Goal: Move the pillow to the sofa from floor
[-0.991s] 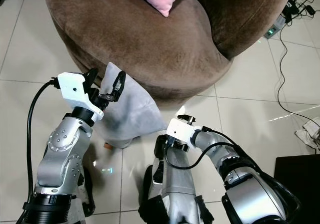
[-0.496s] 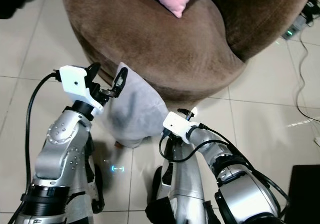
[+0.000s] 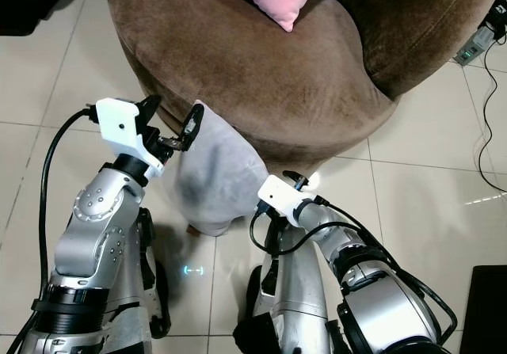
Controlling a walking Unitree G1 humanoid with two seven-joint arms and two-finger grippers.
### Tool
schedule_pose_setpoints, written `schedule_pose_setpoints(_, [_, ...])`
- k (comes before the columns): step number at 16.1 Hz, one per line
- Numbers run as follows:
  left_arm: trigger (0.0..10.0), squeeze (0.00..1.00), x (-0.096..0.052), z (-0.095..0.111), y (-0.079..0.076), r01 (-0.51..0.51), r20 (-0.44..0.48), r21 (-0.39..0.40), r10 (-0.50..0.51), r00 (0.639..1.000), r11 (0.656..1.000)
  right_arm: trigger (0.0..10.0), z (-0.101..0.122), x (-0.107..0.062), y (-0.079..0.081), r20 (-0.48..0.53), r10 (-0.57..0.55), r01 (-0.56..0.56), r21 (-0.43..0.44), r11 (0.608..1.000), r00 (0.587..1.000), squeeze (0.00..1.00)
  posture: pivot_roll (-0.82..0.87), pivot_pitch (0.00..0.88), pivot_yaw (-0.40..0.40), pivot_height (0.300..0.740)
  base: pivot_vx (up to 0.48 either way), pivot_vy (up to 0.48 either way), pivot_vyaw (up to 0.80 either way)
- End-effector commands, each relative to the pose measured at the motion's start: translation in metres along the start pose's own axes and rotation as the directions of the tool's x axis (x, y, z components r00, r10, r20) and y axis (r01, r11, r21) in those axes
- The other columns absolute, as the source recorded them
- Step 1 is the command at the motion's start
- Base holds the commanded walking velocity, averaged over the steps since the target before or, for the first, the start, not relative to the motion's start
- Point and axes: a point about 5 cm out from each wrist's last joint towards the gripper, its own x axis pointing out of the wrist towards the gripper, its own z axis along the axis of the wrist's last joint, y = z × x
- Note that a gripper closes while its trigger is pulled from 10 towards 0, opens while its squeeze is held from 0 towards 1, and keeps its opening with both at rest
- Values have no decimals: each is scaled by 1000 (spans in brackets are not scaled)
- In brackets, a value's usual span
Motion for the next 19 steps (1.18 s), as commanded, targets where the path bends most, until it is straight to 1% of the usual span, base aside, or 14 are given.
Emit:
schedule_pose_setpoints(1, [10000, 0, 0, -7, -10, 50, -27, -24, -51, 998, 998, 10000, -12, -4, 5, -46, -4, 6, 29, 1000, 999, 1000, 150, 303, -143, 525, 0, 0, 0])
schedule_pose_setpoints(4, [10000, 0, 2, -8, -7, 52, -31, -23, -52, 998, 998, 10000, -12, -3, 7, -61, -14, 15, 21, 1000, 998, 1000, 157, 292, -134, 525, 0, 0, 0])
schedule_pose_setpoints(5, [10000, 0, 3, -9, -6, 61, -38, -12, -61, 997, 998, 10000, -10, -1, 8, -60, -16, 18, 24, 1000, 998, 0, 168, 279, -127, 525, 0, 0, 0])
schedule_pose_setpoints(8, [10000, 0, 7, -6, -2, 67, -35, 5, -67, 997, 998, 10000, -3, 2, 9, -55, -31, 33, 34, 999, 998, 0, 181, 269, -114, 525, 0, 0, 0])
schedule_pose_setpoints(11, [10000, 0, 12, -4, -2, 83, -28, 6, -83, 996, 997, 10000, 0, 5, 10, -58, -29, 31, 39, 999, 998, 0, 172, 261, -107, 525, 0, 0, 0])
schedule_pose_setpoints(12, [10000, 0, 13, -3, -3, 86, -24, 2, -86, 996, 996, 1569, 1, 5, 11, -57, -31, 33, 31, 999, 998, 0, 169, 260, -108, 525, 0, 0, 0])
schedule_pose_setpoints(13, [10000, 0, 15, -3, -4, 87, -20, -4, -87, 996, 996, 0, 1, 5, 11, -59, -24, 26, 29, 999, 998, 0, 162, 257, -110, 525, 0, 0, 0])
schedule_pose_setpoints(19, [10000, 0, 21, -4, -8, 102, -13, -17, -102, 995, 995, 0, 1, 5, 8, -60, -35, 37, 28, 999, 998, 0, 140, 246, -114, 525, 0, 0, 0])
